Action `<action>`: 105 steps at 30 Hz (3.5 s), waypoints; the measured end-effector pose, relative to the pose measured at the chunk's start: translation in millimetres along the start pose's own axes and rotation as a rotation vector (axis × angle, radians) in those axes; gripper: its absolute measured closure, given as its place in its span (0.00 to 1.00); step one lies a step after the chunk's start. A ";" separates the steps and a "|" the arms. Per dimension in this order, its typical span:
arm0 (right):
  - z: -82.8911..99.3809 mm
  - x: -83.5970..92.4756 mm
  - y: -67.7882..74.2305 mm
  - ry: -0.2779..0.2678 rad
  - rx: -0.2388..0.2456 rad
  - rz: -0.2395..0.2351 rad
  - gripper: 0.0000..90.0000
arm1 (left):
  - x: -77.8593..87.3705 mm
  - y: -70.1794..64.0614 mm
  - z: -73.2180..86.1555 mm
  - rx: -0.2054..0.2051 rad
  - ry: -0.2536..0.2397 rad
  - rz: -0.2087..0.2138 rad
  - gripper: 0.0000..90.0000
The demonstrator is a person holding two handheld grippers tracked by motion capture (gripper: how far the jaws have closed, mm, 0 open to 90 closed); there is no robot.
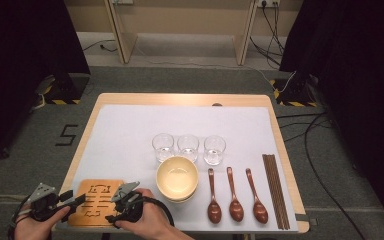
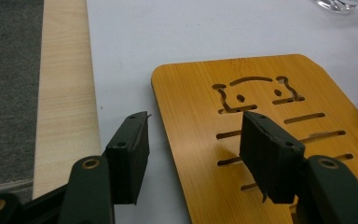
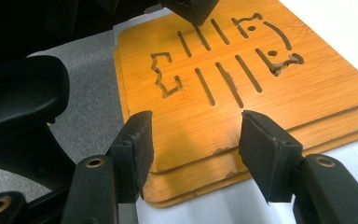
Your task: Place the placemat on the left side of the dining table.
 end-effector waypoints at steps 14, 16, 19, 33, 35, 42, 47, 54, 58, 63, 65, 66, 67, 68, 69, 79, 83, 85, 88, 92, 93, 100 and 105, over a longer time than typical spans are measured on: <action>-1.0 -6.1 -0.6 -0.015 -0.010 -0.004 0.48 | 2.4 2.1 6.3 0.066 0.025 0.026 0.48; -1.2 -6.6 0.1 -0.012 0.002 -0.004 0.48 | 1.5 0.2 7.3 0.079 0.027 0.043 0.48; -1.0 -6.7 0.2 -0.015 0.004 -0.004 0.48 | 3.5 0.8 7.6 0.106 0.032 0.042 0.50; 0.5 -7.3 1.3 -0.023 0.057 0.002 0.46 | 34.7 -27.7 -41.3 0.144 -0.192 0.218 0.68; 0.7 -7.7 1.8 -0.029 0.057 0.003 0.46 | 34.1 -39.4 -46.1 0.126 -0.205 0.258 0.72; 1.6 -7.1 1.1 -0.038 0.065 0.009 0.50 | 19.8 -60.1 -49.4 0.106 -0.201 0.293 0.90; 1.7 -0.5 2.5 -0.053 0.066 0.009 0.55 | 21.4 -59.4 -59.2 0.115 -0.243 0.276 0.95; -6.9 21.5 5.7 -0.098 0.077 0.034 0.57 | 29.3 -65.5 -71.3 0.088 -0.288 0.293 0.96; -14.1 37.4 7.1 -0.132 0.092 0.052 0.57 | 31.8 -66.4 -80.3 0.050 -0.321 0.263 0.96; -19.9 57.3 6.8 -0.151 0.113 0.076 0.56 | 33.5 -68.0 -93.0 0.001 -0.351 0.225 0.96; -21.2 64.9 5.8 -0.158 0.122 0.083 0.57 | 33.2 -67.8 -97.8 -0.012 -0.364 0.208 0.96; -21.8 69.7 5.2 -0.168 0.124 0.083 0.57 | 33.0 -67.9 -99.2 -0.014 -0.365 0.204 0.96; -21.8 72.6 4.6 -0.172 0.124 0.087 0.57 | 32.6 -68.0 -101.0 -0.018 -0.367 0.200 0.96; -21.4 80.1 2.3 -0.180 0.133 0.105 0.57 | 32.0 -68.3 -102.9 -0.018 -0.370 0.197 0.96; -21.4 80.1 2.3 -0.180 0.133 0.105 0.57 | 31.3 -68.2 -104.8 -0.019 -0.373 0.196 0.96; -21.5 122.0 -16.5 -0.274 0.100 0.186 0.58 | 19.5 -65.4 -127.4 -0.043 -0.414 0.150 0.96; -20.0 138.1 -28.6 -0.311 0.070 0.217 0.58 | 13.6 -64.0 -133.2 -0.048 -0.417 0.142 0.96; -18.2 145.6 -35.5 -0.323 0.056 0.237 0.58 | 10.4 -63.3 -136.4 -0.051 -0.418 0.138 0.96; -16.2 154.2 -42.5 -0.336 0.042 0.254 0.58 | 4.5 -61.9 -140.7 -0.048 -0.416 0.133 0.96; -13.3 167.0 -50.1 -0.358 0.021 0.282 0.58 | -3.2 -59.8 -147.7 -0.045 -0.412 0.125 0.96; -12.4 169.9 -51.8 -0.363 0.017 0.292 0.58 | -5.2 -59.6 -149.7 -0.044 -0.412 0.125 0.96; -5.0 189.2 -63.5 -0.409 -0.008 0.342 0.58 | -18.6 -57.9 -162.6 -0.037 -0.412 0.113 0.96; 3.9 205.6 -75.9 -0.432 -0.034 0.384 0.58 | -28.2 -55.0 -172.8 -0.017 -0.417 0.107 0.96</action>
Point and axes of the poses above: each handheld gripper's, and its own axes: x roughly backward along the jaws, z roughly out of its underside, y roughly to its left, the point moved 7 cm from there along -x, roughly forward along the jaws, and after that the axes turned 1 degree about z, right-handed, at the moved point
